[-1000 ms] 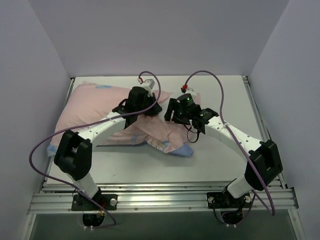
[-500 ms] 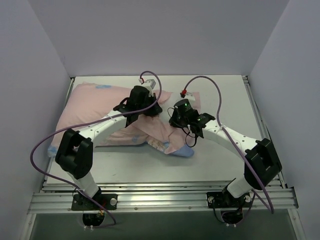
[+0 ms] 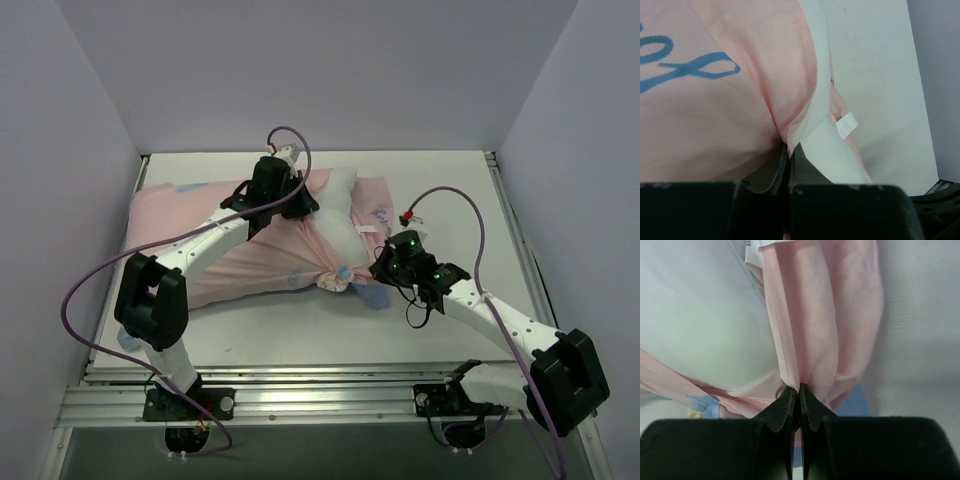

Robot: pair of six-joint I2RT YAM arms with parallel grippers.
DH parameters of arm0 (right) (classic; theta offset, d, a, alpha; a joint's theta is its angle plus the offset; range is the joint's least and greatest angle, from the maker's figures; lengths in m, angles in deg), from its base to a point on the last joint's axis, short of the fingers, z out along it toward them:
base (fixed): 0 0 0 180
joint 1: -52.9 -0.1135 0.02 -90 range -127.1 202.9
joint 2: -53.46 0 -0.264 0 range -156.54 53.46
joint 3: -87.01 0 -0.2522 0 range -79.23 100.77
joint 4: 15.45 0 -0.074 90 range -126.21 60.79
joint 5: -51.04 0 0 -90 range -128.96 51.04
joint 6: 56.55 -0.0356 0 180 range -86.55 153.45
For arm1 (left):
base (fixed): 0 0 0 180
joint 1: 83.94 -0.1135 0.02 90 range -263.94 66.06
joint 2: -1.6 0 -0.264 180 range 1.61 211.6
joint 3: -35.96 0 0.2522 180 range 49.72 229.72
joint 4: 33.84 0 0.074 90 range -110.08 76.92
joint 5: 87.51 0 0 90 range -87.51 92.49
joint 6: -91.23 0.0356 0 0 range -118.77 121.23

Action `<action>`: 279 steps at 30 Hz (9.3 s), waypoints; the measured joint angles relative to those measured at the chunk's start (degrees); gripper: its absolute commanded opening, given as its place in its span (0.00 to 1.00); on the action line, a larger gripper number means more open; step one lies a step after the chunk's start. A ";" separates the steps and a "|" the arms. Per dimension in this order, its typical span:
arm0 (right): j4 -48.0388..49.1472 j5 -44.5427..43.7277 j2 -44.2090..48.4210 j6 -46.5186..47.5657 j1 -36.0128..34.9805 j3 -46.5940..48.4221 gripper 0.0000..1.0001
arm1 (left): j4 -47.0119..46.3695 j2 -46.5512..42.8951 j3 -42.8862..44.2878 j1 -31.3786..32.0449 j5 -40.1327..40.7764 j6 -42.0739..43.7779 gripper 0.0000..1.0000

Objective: Remove the pillowcase from the pillow

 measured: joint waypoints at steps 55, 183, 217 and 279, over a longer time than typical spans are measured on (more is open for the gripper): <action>10.03 42.95 -19.87 26.36 10.10 13.20 0.89 | 27.47 -23.41 -16.81 -5.27 11.72 -0.42 0.85; -4.70 34.73 8.55 21.53 11.96 -3.30 0.00 | 7.39 -9.16 6.45 3.23 5.20 18.91 0.87; -4.55 23.06 9.57 19.71 11.19 -2.08 0.00 | 18.93 30.18 45.38 9.09 10.84 25.14 0.02; -21.27 7.30 -2.05 34.21 -0.79 30.14 0.92 | 29.07 -13.29 12.07 -6.56 18.12 9.25 0.97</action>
